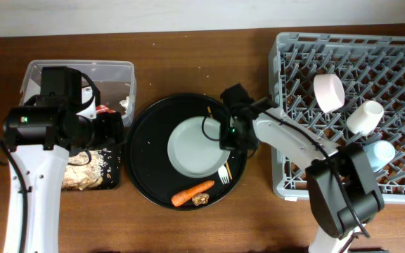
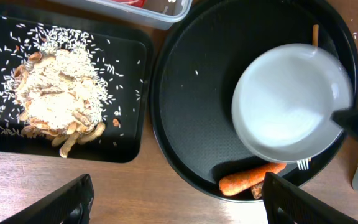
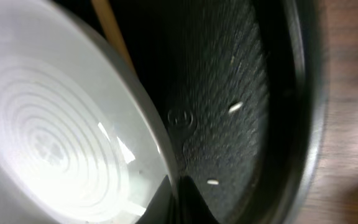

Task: Sort waste into correct bins and load items into the dishwasher rack
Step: 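Grasp the white plate with the right gripper and stand it in the rack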

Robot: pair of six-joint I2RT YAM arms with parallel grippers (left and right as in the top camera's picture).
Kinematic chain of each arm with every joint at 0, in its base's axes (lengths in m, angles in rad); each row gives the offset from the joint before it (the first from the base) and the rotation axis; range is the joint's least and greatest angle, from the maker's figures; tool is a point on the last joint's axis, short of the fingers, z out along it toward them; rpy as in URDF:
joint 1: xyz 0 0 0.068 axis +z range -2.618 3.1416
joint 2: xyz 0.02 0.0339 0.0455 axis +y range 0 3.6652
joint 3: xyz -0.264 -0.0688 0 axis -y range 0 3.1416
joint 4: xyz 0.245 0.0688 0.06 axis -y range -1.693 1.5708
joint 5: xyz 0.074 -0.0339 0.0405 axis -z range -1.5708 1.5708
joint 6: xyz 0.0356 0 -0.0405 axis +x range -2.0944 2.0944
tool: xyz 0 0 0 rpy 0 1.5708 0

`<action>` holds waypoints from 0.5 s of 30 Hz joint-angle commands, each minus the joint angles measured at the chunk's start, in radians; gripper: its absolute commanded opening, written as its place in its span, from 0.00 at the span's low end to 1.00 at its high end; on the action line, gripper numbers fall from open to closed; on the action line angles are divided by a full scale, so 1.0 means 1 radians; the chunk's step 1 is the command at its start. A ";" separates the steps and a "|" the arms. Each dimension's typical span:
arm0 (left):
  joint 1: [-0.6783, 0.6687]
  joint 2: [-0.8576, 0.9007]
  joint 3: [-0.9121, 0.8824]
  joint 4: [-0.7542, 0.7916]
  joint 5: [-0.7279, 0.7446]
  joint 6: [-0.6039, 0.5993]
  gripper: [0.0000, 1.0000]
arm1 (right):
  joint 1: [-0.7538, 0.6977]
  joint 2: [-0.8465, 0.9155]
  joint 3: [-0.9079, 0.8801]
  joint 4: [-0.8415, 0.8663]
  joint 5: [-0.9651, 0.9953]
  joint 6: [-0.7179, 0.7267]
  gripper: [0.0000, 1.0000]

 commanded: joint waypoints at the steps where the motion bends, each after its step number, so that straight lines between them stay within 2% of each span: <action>1: 0.005 -0.002 0.005 -0.002 -0.017 0.016 0.86 | -0.094 -0.164 0.233 -0.196 0.198 -0.117 0.04; 3: 0.005 -0.002 0.005 -0.002 -0.030 0.016 0.86 | -0.167 -0.269 0.410 -0.372 0.425 -0.221 0.04; 6: 0.005 -0.002 0.005 0.001 -0.030 0.016 0.86 | -0.283 -0.356 0.455 -0.488 0.819 -0.248 0.04; 8: 0.005 -0.002 0.005 0.001 -0.030 0.016 0.86 | -0.363 -0.334 0.435 -0.531 0.908 -0.238 0.04; 10: 0.005 -0.002 0.005 0.000 -0.030 0.016 0.86 | -0.424 -0.286 0.369 -0.553 0.975 -0.107 0.04; 15: 0.005 -0.002 0.005 0.001 -0.029 0.016 0.86 | -0.423 -0.243 0.151 -0.457 0.962 -0.033 0.04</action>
